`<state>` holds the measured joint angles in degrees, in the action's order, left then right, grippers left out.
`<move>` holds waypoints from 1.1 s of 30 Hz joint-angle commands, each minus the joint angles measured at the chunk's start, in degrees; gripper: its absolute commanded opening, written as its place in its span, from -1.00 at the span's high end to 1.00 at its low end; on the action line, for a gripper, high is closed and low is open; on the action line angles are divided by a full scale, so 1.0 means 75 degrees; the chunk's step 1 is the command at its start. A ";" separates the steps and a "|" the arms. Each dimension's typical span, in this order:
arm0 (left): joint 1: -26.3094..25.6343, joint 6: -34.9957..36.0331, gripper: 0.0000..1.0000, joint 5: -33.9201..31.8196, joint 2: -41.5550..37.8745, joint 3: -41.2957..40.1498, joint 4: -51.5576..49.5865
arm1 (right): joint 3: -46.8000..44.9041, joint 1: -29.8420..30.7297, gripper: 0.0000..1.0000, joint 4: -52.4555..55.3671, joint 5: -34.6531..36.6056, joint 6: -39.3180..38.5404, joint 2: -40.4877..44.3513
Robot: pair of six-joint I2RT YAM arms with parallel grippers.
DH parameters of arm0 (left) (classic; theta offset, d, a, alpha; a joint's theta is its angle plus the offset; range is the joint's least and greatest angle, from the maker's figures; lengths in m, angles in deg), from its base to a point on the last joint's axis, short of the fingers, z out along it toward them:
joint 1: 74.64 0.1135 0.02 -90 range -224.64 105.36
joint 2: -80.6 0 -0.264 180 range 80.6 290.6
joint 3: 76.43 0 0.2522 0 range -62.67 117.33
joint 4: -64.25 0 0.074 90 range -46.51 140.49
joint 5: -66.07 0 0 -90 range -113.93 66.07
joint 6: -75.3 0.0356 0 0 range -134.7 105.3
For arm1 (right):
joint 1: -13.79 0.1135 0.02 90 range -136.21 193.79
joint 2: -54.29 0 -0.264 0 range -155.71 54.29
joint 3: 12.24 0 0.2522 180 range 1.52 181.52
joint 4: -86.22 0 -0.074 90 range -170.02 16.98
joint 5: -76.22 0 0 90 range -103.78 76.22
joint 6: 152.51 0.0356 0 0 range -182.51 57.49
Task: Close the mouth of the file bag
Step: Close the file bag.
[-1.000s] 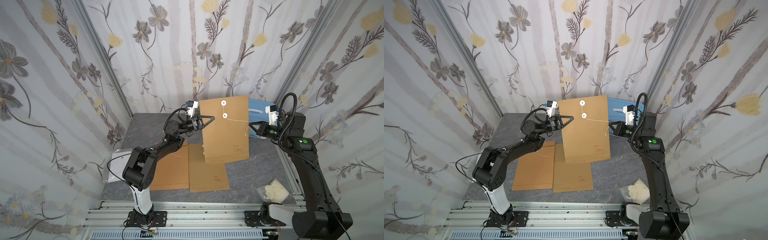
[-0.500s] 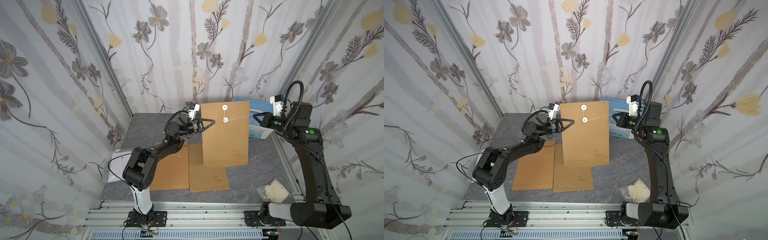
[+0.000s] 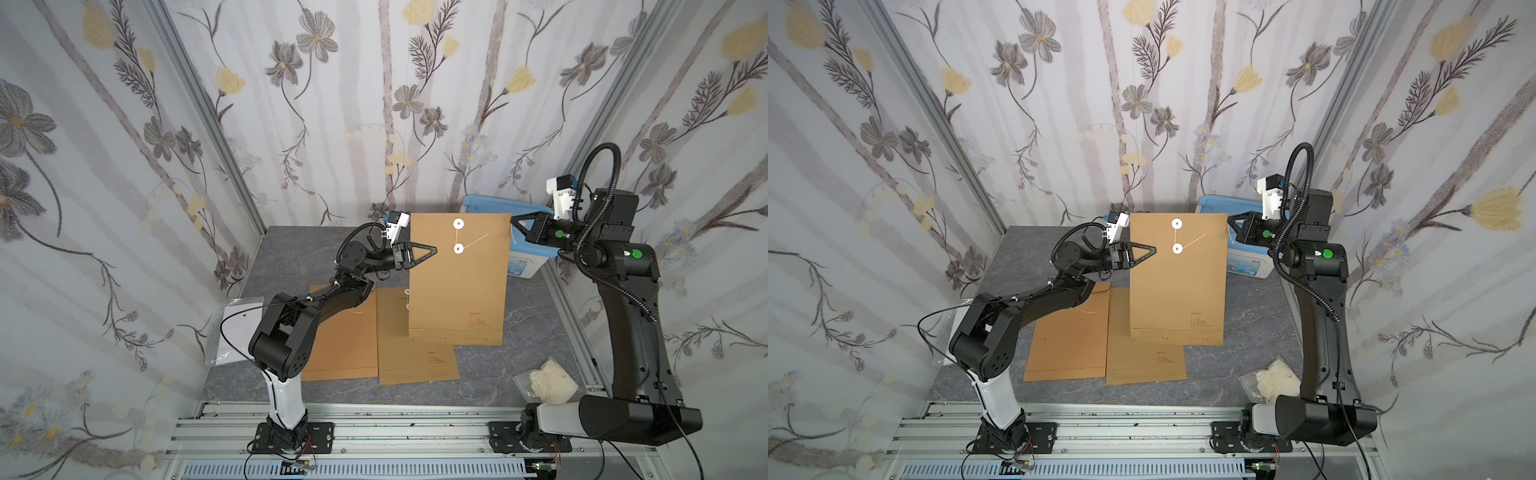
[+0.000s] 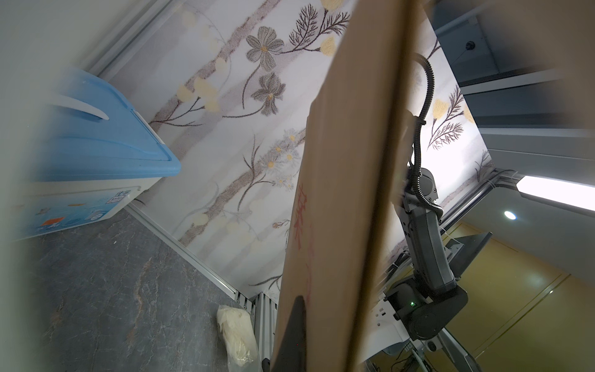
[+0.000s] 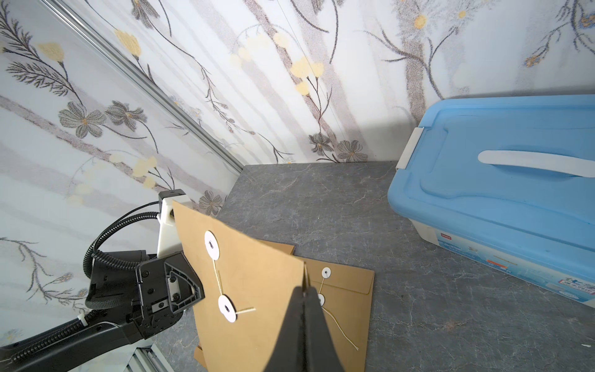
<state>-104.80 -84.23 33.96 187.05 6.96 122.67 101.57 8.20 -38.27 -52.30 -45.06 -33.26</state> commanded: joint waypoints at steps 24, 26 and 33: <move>-0.0090 0.0338 1.00 0.0029 -0.0204 -0.0139 -0.0261 | -0.0475 0.0096 1.00 -0.0188 0.0334 -0.0162 0.0314; -0.0186 0.0467 1.00 0.0098 -0.0193 -0.0087 -0.0480 | -0.0263 0.0235 1.00 -0.0149 0.0423 -0.0159 0.0186; -0.0586 0.0495 1.00 0.0093 0.0108 0.0189 -0.0592 | 0.0480 0.0886 1.00 0.0102 0.0865 -0.0288 -0.0251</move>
<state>-108.29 -80.67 33.35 186.96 7.24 117.56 103.43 13.73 -37.70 -47.91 -45.93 -34.22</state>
